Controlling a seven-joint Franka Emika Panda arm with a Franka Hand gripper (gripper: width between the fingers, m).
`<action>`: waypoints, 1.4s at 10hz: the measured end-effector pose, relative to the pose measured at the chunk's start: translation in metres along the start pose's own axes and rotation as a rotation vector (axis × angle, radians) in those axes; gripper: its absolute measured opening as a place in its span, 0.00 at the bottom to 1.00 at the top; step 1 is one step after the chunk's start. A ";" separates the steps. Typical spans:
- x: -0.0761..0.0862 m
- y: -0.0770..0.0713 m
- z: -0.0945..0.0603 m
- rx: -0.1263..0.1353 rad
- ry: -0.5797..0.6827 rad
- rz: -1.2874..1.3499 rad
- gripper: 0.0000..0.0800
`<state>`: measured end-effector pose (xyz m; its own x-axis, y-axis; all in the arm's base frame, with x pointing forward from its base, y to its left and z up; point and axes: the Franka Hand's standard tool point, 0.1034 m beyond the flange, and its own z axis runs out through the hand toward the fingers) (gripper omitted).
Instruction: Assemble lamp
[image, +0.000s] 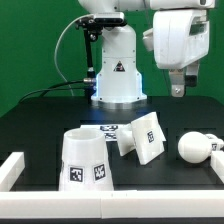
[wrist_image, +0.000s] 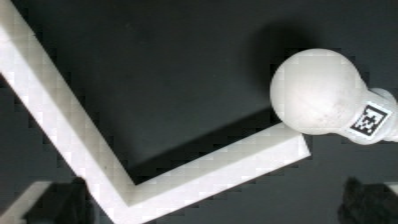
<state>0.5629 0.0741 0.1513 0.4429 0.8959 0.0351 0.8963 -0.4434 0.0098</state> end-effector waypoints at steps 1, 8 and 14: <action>0.000 0.000 0.000 0.004 0.005 -0.014 0.87; -0.049 -0.008 0.004 0.028 0.009 0.020 0.87; -0.073 -0.015 0.011 0.048 0.043 0.132 0.87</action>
Offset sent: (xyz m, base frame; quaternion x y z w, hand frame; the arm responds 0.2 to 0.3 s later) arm 0.0000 0.0000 0.0000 0.0000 0.0000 0.0000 1.0000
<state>0.5179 0.0159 0.1372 0.5563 0.8276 0.0754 0.8310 -0.5544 -0.0458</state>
